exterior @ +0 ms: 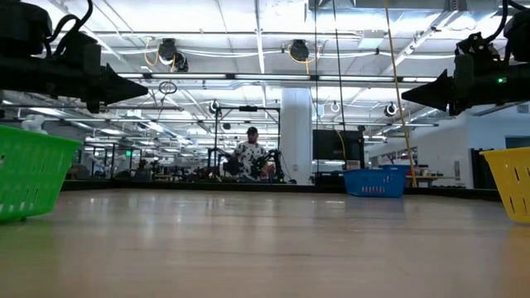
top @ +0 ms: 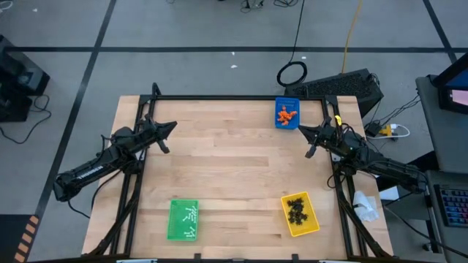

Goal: Sort Halloween decoration
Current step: Return to Home Position

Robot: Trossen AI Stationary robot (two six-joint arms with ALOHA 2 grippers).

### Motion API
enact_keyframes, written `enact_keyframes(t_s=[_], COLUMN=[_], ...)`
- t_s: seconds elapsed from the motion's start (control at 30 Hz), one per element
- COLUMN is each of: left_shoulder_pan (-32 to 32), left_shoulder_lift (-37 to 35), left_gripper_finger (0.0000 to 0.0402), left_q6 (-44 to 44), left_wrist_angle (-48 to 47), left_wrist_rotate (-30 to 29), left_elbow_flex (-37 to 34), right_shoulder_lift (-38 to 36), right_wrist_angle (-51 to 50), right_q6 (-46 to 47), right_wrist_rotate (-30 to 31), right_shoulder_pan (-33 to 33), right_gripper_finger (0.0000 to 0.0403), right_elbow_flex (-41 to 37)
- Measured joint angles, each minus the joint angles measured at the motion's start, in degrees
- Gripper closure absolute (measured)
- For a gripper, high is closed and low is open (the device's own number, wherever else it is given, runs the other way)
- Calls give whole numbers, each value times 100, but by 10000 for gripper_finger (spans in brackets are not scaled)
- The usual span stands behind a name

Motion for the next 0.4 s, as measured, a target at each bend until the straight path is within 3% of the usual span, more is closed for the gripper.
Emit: enact_keyframes(t_s=[0.4], left_shoulder_pan=[2], left_shoulder_lift=[0], left_gripper_finger=[400], left_q6=[0], left_wrist_angle=[-1], left_wrist_rotate=[-1], left_elbow_flex=[0], right_shoulder_lift=[0], right_wrist_angle=[1], right_q6=[0], right_wrist_rotate=[1], right_shoulder_pan=[0], right_gripper_finger=[403], right_elbow_flex=[0])
